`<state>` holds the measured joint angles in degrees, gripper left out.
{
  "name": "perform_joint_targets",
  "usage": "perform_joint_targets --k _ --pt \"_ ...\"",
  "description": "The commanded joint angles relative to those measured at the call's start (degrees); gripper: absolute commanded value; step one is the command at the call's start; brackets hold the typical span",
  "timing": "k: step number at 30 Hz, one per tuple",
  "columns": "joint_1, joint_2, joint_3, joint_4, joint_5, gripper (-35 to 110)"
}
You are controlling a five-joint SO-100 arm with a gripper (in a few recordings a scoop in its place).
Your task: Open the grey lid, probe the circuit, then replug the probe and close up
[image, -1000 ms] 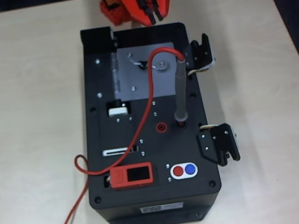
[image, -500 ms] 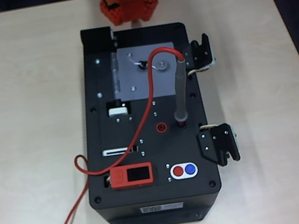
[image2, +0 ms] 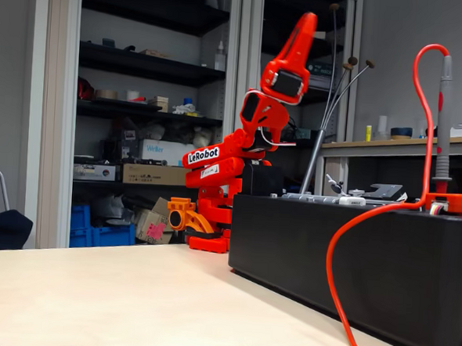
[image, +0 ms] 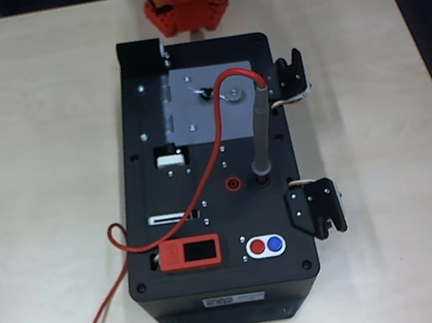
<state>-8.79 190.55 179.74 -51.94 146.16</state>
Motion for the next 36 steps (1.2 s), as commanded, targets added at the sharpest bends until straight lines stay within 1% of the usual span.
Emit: perform_joint_targets --k 1,9,15,28,36 --pt "0.1 -0.4 0.3 -5.2 1.6 0" --pt "3.4 -0.4 0.3 -17.8 1.7 0" --pt "9.1 -0.3 0.3 -30.4 1.5 0" --pt "7.8 -0.3 0.3 -58.3 -0.4 0" --pt "7.8 -0.3 0.3 -59.1 0.4 0"
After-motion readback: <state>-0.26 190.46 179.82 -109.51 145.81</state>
